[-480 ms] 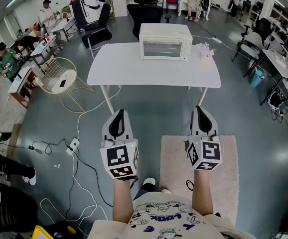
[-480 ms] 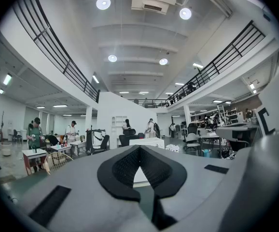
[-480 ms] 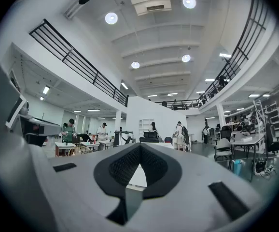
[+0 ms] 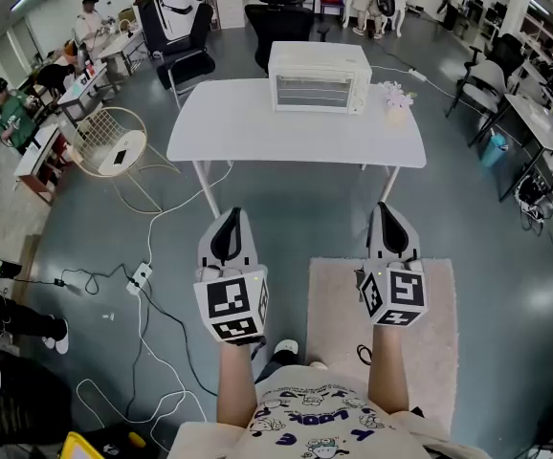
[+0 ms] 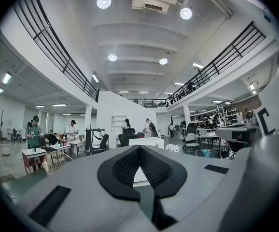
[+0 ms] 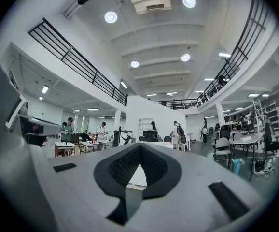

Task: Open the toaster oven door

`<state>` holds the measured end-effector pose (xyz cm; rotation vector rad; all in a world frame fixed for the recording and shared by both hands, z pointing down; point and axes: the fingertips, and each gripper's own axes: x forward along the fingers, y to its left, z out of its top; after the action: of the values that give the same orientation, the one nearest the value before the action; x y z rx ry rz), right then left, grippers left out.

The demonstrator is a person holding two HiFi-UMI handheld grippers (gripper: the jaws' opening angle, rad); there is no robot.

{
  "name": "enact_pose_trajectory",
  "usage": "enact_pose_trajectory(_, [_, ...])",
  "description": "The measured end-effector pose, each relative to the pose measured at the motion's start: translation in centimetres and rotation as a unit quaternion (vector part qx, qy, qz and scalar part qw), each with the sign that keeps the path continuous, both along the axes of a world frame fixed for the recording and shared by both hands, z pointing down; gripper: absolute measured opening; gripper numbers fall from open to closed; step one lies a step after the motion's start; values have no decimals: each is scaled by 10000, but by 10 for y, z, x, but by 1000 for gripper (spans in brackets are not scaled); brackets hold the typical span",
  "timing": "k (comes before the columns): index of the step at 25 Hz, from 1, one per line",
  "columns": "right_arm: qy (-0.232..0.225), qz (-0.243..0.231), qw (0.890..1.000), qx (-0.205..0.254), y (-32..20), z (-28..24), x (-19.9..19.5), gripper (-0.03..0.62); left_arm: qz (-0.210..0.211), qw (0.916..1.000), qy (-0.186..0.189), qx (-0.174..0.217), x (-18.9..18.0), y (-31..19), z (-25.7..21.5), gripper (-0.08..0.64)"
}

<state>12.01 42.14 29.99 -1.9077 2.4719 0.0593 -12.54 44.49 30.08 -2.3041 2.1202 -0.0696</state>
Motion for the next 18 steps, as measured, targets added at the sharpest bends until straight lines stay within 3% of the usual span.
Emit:
enact_pose_trajectory(7, [-176,155,9997,16,-15,4,-2,6,-40,10000,67,-47,-12,-14,5,3])
enact_pose_trajectory(9, [-212,127,9997,33,-21,5,-7,96,-37,10000,78,-46,-17,-20,7,3])
enact_pose_trajectory(13, [-301,142,9994,113,-33,5,-18,196,-6,10000,79,-35,-29,-34,11,3])
enact_pose_trajectory(18, [-310,192,9993,104,-48,8,-34,199,62,10000,40,-40,-45,-53,14,3])
